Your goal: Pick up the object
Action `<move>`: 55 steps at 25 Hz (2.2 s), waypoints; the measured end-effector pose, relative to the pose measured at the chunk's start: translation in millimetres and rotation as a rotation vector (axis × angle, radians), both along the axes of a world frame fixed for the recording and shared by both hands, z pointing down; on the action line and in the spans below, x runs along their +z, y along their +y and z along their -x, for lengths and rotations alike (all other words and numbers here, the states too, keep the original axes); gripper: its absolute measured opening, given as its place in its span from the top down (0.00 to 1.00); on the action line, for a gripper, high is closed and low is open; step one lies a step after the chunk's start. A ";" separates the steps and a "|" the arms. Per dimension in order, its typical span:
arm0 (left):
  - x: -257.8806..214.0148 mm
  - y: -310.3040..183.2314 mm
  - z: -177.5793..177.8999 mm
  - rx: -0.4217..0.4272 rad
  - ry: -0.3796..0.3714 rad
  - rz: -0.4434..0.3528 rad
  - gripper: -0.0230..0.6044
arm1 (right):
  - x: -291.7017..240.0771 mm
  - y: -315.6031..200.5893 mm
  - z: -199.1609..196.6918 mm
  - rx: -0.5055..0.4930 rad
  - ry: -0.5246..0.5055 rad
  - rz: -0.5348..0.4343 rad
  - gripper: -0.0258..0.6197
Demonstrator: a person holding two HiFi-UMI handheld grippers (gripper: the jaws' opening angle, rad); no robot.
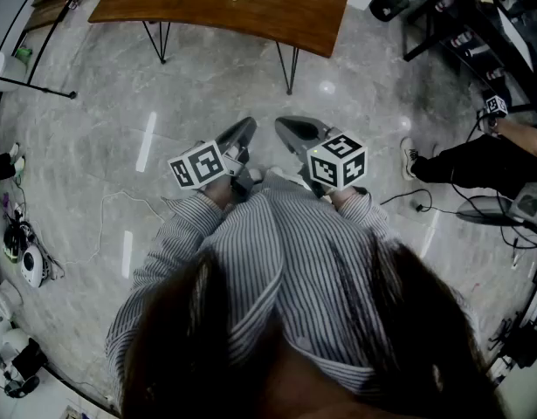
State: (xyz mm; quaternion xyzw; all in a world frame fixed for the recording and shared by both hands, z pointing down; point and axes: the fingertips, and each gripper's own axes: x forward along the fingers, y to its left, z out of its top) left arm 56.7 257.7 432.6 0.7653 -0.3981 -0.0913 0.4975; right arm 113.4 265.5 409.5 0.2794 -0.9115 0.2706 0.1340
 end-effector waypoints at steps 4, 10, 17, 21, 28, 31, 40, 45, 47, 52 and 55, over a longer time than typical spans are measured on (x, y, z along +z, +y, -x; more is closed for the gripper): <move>1.8 -9.0 -2.2 0.014 0.005 0.006 0.96 | -3.3 -9.2 3.3 -0.011 -0.025 0.004 0.96; -3.8 -30.9 -4.9 0.015 0.025 -0.008 0.96 | -5.6 -27.8 5.3 -0.034 -0.019 -0.009 0.96; 1.9 -47.3 -13.9 0.018 0.052 -0.028 0.96 | -4.6 -47.0 -4.7 -0.008 -0.025 -0.033 0.96; -2.5 -56.1 -27.3 0.034 0.034 -0.090 0.96 | -1.6 -50.1 -14.5 -0.020 -0.023 -0.032 0.96; 5.4 -65.0 -22.5 -0.014 0.057 -0.089 0.96 | 13.3 -54.5 -14.0 -0.053 -0.032 0.014 0.96; 7.9 -84.6 -17.7 -0.006 0.029 -0.115 0.96 | 16.6 -70.5 -4.3 -0.079 -0.034 0.011 0.96; -3.3 -196.6 12.0 0.108 -0.093 -0.243 0.96 | 16.2 -190.8 34.1 -0.040 0.005 -0.048 0.96; -19.7 -273.9 49.6 0.136 -0.131 -0.283 0.96 | 3.1 -276.0 65.5 -0.008 0.020 -0.065 0.96; -25.0 -303.9 65.6 0.143 -0.148 -0.292 0.96 | -2.5 -308.9 78.5 0.007 0.029 -0.079 0.96; -23.9 -366.8 96.5 0.190 -0.185 -0.279 0.96 | -5.4 -377.9 107.4 0.066 0.034 -0.080 0.96; -16.7 -387.3 105.6 0.219 -0.186 -0.248 0.96 | -0.2 -403.2 116.1 0.099 0.065 -0.077 0.96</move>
